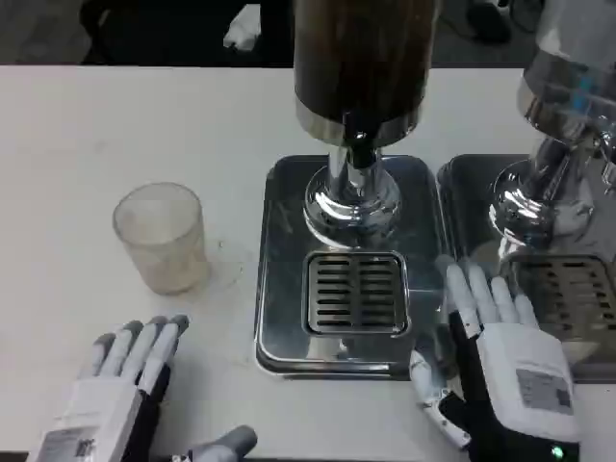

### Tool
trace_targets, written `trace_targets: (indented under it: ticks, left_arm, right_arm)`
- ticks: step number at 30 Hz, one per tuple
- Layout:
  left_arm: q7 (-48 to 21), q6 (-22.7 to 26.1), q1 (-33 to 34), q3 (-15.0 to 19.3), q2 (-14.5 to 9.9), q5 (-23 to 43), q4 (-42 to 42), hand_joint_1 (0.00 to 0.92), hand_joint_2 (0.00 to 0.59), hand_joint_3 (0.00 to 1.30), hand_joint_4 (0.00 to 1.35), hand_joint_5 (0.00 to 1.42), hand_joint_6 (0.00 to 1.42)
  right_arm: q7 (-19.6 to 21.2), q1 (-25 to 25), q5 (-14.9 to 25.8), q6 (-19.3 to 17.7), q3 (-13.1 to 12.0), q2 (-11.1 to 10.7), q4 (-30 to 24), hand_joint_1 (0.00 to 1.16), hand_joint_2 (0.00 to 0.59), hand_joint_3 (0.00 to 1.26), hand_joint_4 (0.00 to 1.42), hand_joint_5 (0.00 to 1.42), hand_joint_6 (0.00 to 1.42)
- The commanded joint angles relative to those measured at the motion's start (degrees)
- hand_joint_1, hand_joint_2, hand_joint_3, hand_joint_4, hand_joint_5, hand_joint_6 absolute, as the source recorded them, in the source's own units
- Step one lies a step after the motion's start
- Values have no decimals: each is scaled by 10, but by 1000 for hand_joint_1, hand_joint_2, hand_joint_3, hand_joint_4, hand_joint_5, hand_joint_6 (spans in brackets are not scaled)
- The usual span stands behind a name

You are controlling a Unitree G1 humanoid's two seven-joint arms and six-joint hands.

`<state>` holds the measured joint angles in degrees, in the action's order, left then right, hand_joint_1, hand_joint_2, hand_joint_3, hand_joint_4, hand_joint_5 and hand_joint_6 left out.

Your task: Grasp the cup under the faucet to collect the drink, then remove the cup.

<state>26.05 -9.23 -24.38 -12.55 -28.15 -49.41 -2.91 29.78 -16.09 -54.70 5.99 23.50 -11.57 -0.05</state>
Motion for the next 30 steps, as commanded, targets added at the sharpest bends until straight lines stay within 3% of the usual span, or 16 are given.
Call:
trace_targets:
  ticks: [1, 12, 17, 24, 30]
  left_arm:
    - [2, -3, 0, -3, 3, 1, 0, 0, 126, 0, 0, 0, 0]
    - [6, -3, -2, 1, 3, 2, 5, 0, 124, 0, 0, 0, 0]
    - [22, -20, -9, 23, -2, 15, 26, 0, 119, 0, 0, 0, 0]
    - [51, -92, 19, 105, -10, 97, 17, 0, 84, 0, 0, 0, 0]
    - [48, -140, 85, 143, -15, 144, -51, 0, 77, 0, 0, 0, 0]
  right_arm:
    - [3, -1, 1, 1, -2, 0, -6, 192, 575, 25, 0, 0, 0]
    - [2, 0, 1, 1, -1, 0, -6, 192, 575, 25, 0, 0, 0]
    - [-1, -1, -1, 6, 0, 1, -9, 192, 575, 25, 0, 0, 0]
    - [3, 0, -10, 20, 7, 11, -9, 193, 573, 25, 0, 0, 0]
    - [5, -1, -11, 27, 10, 16, -11, 194, 571, 25, 0, 0, 0]
